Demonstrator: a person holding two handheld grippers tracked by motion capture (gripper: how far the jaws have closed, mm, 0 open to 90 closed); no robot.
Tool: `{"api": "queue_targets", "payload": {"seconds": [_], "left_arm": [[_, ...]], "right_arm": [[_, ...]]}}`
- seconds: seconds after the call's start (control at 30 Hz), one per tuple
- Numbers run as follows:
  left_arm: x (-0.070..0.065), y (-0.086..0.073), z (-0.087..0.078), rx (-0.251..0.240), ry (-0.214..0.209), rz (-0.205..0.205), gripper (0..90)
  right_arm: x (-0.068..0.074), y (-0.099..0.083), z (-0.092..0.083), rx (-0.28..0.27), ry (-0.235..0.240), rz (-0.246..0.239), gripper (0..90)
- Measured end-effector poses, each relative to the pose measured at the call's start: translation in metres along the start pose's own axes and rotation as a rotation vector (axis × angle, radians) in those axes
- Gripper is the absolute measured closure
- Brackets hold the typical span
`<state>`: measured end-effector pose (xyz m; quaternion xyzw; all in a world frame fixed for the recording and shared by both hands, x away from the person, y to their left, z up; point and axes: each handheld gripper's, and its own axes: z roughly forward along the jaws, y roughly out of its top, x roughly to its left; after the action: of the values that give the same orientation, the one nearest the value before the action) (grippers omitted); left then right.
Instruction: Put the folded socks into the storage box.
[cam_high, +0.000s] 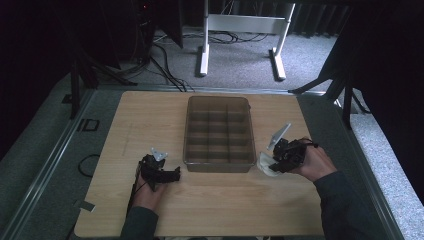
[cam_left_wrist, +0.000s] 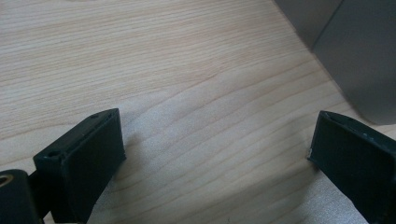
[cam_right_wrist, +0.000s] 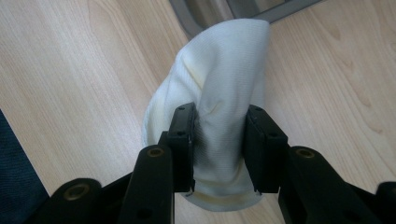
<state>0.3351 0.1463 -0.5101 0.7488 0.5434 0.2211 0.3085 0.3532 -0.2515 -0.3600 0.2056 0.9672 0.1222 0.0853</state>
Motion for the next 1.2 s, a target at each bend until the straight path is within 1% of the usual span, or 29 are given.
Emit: {"api": "queue_targets", "payload": {"seconds": [0.23, 0.33, 0.5, 0.67, 0.97, 1.1, 1.2], "left_arm": [[0.0, 0.0, 0.0, 0.0, 0.0, 0.0, 3.2], [0.0, 0.0, 0.0, 0.0, 0.0, 0.001, 3.2], [0.0, 0.0, 0.0, 0.001, 0.0, 0.0, 3.2], [0.0, 0.0, 0.0, 0.001, 0.0, 0.001, 3.2], [0.0, 0.0, 0.0, 0.0, 0.0, 0.001, 3.2], [0.0, 0.0, 0.0, 0.0, 0.0, 0.0, 3.2], [0.0, 0.0, 0.0, 0.0, 0.0, 0.0, 3.2]], "right_arm": [[-0.001, 0.004, -0.005, -0.005, -0.003, -0.005, 66.2], [-0.002, 0.006, -0.009, -0.016, -0.01, -0.017, 66.2], [-0.002, 0.009, -0.011, -0.018, -0.013, -0.018, 66.2], [-0.002, 0.015, -0.015, -0.028, -0.019, -0.032, 66.2], [-0.001, 0.023, -0.018, -0.034, -0.022, -0.045, 66.2], [0.0, 0.028, -0.019, -0.029, -0.022, -0.069, 66.2], [0.0, 0.03, -0.018, -0.03, -0.02, -0.071, 66.2]]}}
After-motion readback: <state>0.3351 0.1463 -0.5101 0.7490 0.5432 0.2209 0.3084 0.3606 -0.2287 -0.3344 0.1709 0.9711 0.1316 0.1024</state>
